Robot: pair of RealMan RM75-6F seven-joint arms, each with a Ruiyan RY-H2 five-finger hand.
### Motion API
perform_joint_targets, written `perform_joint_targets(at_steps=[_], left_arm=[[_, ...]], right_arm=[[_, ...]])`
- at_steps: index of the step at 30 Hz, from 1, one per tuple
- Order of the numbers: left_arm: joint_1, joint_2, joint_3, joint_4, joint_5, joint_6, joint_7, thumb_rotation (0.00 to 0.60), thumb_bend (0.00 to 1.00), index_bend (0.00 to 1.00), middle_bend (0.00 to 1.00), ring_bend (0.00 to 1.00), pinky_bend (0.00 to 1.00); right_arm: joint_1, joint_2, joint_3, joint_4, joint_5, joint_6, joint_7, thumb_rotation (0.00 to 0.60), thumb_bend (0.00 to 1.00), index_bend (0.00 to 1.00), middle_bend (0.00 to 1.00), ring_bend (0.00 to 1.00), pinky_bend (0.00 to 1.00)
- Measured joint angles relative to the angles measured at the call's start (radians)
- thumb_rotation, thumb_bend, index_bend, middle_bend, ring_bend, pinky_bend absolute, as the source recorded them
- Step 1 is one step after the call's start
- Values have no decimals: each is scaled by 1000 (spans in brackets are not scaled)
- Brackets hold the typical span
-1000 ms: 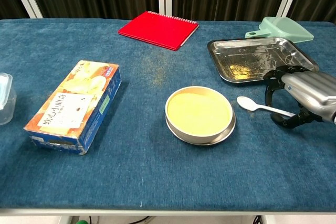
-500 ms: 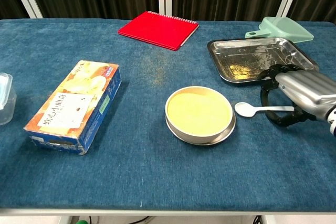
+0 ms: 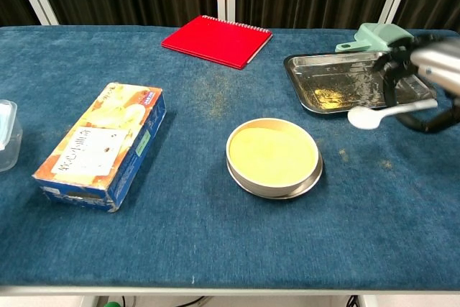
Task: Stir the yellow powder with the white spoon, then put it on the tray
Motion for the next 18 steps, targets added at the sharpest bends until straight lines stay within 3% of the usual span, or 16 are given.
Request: perform_joint_targets(at_steps=[5, 10, 18], left_arm=[[7, -6, 0, 5, 0, -4, 0, 600, 443, 205, 205, 198, 133], [18, -6, -1, 15, -2, 2, -15, 600, 443, 205, 205, 198, 134], [27, -14, -4, 47, -3, 5, -49, 600, 443, 205, 201, 198, 135]], right_arm=[[79, 42, 10, -99, -10, -100, -71, 600, 477, 645, 175, 0, 0], [150, -12, 17, -108, 42, -172, -223, 600, 477, 632, 174, 0, 0], [246, -122, 27, -103, 197, -193, -461, 600, 459, 609, 168, 0, 0]])
